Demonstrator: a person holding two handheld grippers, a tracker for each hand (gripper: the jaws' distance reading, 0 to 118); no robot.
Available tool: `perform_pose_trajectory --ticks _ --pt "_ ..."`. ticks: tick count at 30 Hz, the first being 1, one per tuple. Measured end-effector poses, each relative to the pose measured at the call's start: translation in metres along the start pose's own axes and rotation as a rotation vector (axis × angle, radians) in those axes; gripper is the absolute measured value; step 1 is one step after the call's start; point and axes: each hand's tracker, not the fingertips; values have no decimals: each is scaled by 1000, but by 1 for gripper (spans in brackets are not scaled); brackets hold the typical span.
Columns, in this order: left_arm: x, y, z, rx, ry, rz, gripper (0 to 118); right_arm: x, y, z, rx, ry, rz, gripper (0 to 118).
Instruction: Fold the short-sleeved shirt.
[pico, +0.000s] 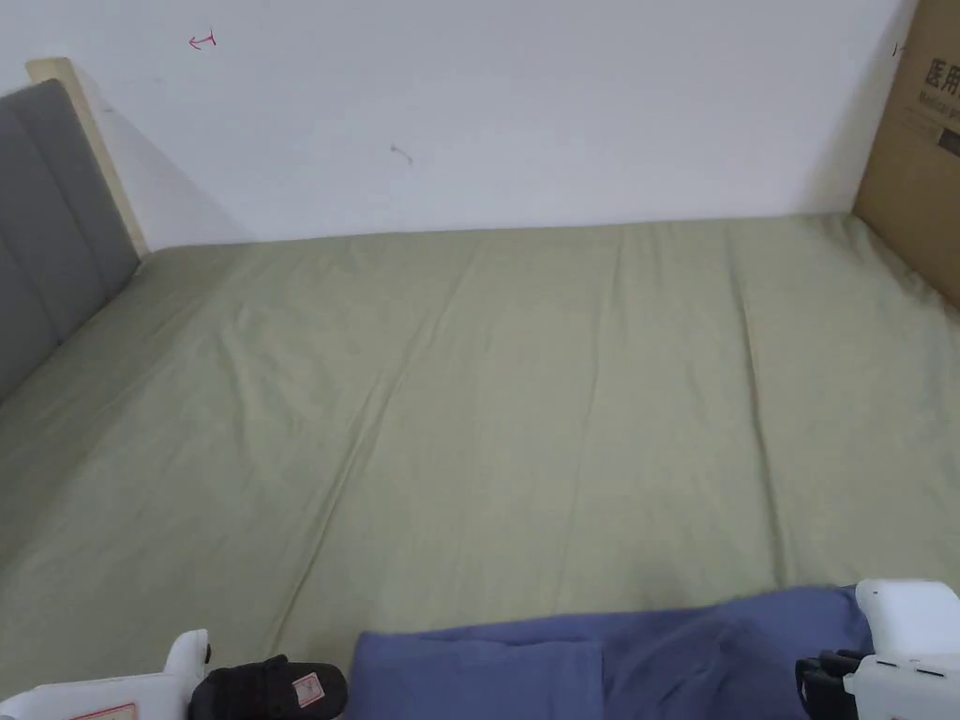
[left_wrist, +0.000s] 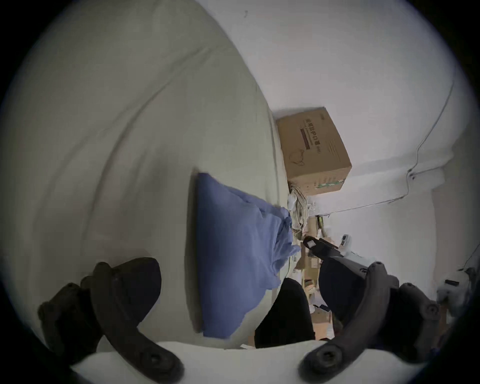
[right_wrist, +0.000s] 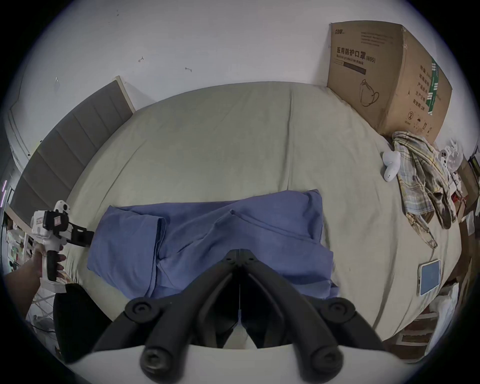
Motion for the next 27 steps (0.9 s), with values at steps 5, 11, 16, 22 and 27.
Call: perform_pose_trajectory --ticks 5,11,16,22,27 --pt "1 0 -50 -82 -292 106 118 -2 2 -2 -21 -7 9 1" --pt "-22 6 -66 -92 -354 87 110 -1 5 -2 -23 -16 13 1" --pt "-39 -4 -70 -33 -10 81 12 -3 5 -4 -34 0 -3 1" --pt "18 -2 -54 -16 58 -78 12 -6 6 2 -31 18 8 1" --pt "70 0 1 0 381 -225 12 -4 10 9 -2 39 -9 1"
